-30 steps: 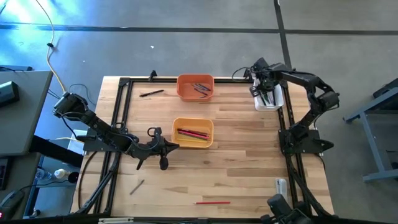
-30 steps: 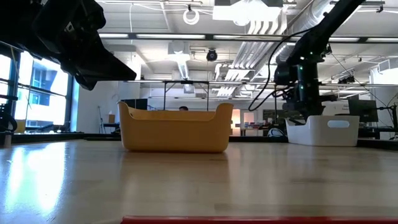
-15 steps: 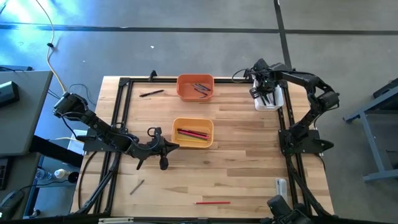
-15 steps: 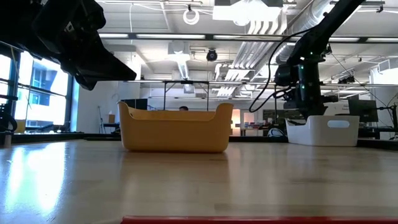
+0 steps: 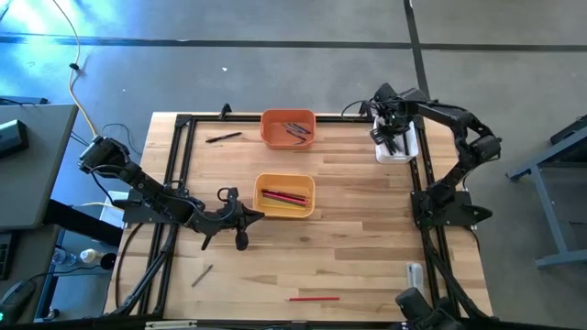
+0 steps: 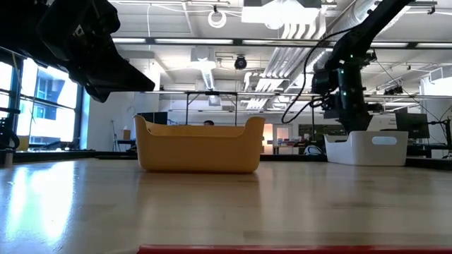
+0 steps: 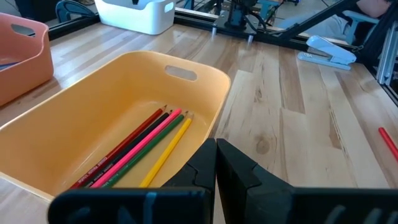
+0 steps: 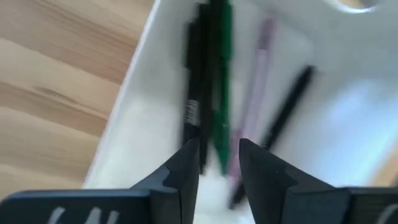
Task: Sort crayons/erasers/pens/pencils in bins
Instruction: Put the gray crayon into the orange bin
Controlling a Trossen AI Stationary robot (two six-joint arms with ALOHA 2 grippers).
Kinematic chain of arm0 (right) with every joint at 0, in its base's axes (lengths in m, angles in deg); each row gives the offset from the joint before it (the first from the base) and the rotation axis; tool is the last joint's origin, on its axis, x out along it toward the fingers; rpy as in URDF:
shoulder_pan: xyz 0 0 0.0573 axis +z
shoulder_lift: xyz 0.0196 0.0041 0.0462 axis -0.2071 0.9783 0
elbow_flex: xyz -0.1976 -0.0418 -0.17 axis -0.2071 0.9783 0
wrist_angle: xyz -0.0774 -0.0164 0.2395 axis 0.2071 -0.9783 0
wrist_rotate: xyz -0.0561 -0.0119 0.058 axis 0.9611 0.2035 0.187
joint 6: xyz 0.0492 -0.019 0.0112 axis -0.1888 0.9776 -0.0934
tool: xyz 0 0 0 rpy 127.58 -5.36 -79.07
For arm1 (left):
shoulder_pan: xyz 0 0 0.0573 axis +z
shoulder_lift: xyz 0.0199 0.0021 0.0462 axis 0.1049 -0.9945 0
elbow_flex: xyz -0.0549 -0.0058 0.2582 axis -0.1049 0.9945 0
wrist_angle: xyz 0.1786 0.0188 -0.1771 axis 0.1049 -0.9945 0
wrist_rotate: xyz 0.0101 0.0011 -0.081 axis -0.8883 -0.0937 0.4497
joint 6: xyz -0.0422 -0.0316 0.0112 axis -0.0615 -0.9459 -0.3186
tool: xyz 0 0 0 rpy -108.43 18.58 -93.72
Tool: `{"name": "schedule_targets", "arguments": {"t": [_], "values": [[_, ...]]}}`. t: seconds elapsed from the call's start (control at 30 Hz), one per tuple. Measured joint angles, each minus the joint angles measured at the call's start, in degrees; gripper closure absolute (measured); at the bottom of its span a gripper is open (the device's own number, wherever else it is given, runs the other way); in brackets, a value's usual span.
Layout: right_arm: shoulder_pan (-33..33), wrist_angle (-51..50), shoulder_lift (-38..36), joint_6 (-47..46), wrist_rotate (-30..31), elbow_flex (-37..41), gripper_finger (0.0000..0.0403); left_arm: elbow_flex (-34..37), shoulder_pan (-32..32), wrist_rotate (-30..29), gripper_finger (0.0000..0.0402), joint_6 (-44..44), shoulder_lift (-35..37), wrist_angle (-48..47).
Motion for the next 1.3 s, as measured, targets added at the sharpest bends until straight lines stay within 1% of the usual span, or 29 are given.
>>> {"name": "schedule_targets", "arguments": {"t": [0.1, 0.17, 0.23, 0.3, 0.33, 0.4, 0.47, 0.5, 0.57, 0.67, 0.73, 0.77, 0.9, 1.0, 1.13, 1.3], "values": [[0.8, -2.4, -2.5, 2.9, 2.8, -1.6, 0.0315, 0.0, 0.0, 0.1, 0.0401, 0.0, 0.0, 0.0], [1.5, -0.9, -6.0, 5.4, 2.4, -1.4, 0.0338, 0.0, 0.0, 0.6, 0.0401, 0.0, 0.0, 0.0], [2.1, 5.5, -11.7, 7.8, -1.2, 1.9, 0.0367, 0.0, 0.0, 1.2, 0.0401, 0.0, 0.0, 0.0], [2.5, 13.9, -18.0, 10.1, -8.0, 7.0, 0.0392, 0.0, 0.0, 2.3, 0.0401, 0.0, 0.0, 0.0], [2.8, 18.1, -21.3, 10.4, -12.0, 10.1, 0.0397, 0.0, 0.0, 3.3, 0.0401, -0.1, 0.0, 0.0], [4.1, 25.7, -28.0, 10.5, -19.4, 16.4, 0.0392, 0.0, 0.0, 5.4, 0.0401, -0.4, 0.0, 0.0], [6.4, 33.3, -34.6, 10.2, -24.5, 22.8, 0.0389, 0.0, 0.0, 6.6, 0.0401, 0.1, 0.0, 0.0], [7.9, 37.2, -37.7, 9.5, -25.8, 25.7, 0.0389, 0.0, 0.0, 7.0, 0.0401, 0.6, 0.0, 0.0], [11.4, 44.8, -43.6, 7.3, -26.2, 31.0, 0.0393, -0.3, 0.0, 8.4, 0.0401, 2.1, 0.0, -0.3], [16.8, 54.0, -51.0, 4.5, -26.1, 37.0, 0.0401, -3.3, 0.0, 10.4, 0.0401, 4.0, 0.3, -3.4], [20.4, 58.3, -54.9, 2.9, -26.2, 39.4, 0.0400, -7.1, -0.1, 12.9, 0.0401, 3.4, 0.6, -9.8], [21.9, 59.8, -56.6, 2.4, -26.2, 40.2, 0.0399, -9.3, -0.1, 14.2, 0.0401, 2.3, 0.6, -14.5], [27.8, 60.8, -61.0, 1.1, -24.7, 40.6, 0.0402, -19.7, -1.3, 18.9, 0.0401, -5.4, 0.1, -38.2], [31.4, 61.0, -62.8, 1.3, -23.4, 40.6, 0.0402, -25.9, -3.4, 22.5, 0.0401, -12.3, -1.1, -53.0], [35.4, 60.8, -63.3, 2.0, -20.4, 40.6, 0.0402, -32.2, -7.0, 25.3, 0.0401, -20.3, -2.8, -64.4], [38.8, 60.7, -63.3, 4.6, -17.1, 40.6, 0.0403, -36.1, -11.2, 27.8, 0.0401, -27.7, -5.9, -72.6]]}}
